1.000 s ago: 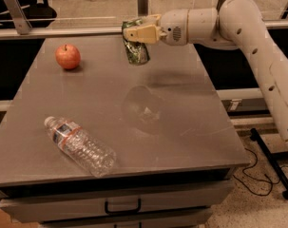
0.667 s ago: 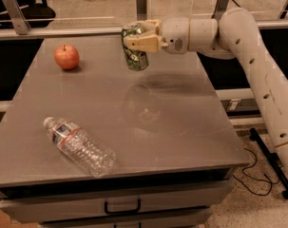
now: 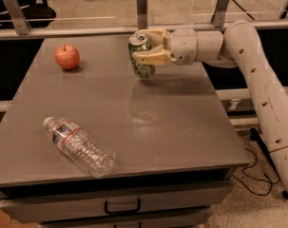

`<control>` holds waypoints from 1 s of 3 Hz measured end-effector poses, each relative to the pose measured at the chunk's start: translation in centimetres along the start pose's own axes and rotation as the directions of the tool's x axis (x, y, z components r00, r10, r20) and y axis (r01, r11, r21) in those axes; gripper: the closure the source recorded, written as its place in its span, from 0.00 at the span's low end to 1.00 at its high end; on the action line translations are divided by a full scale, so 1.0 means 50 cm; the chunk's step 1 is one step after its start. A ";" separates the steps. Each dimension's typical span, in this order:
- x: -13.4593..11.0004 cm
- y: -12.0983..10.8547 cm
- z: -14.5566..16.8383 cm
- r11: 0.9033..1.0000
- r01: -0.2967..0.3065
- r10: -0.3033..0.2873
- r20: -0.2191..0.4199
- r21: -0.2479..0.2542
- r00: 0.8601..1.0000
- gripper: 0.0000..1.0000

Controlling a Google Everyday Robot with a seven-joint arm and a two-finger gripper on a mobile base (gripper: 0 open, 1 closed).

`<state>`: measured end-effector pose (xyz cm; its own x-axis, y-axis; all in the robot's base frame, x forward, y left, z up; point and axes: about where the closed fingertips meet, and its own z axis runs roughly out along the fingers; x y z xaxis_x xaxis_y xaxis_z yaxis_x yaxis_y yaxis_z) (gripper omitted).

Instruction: Place green can upright

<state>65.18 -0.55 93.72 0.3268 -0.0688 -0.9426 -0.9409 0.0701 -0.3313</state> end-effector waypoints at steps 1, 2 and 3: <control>0.027 0.008 -0.022 0.999 0.029 -0.028 0.027 -0.014 0.999 0.83; 0.053 0.008 -0.036 1.000 0.008 -0.007 0.033 -0.007 0.999 0.61; 0.076 -0.002 -0.052 0.999 -0.029 0.029 0.017 0.014 0.999 0.29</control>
Offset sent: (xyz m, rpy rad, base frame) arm 0.0101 -0.0367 -0.0410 0.0417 0.0216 -0.0023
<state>66.29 -3.40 90.28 0.3012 -0.0496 -0.9523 -0.9486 0.0863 -0.3045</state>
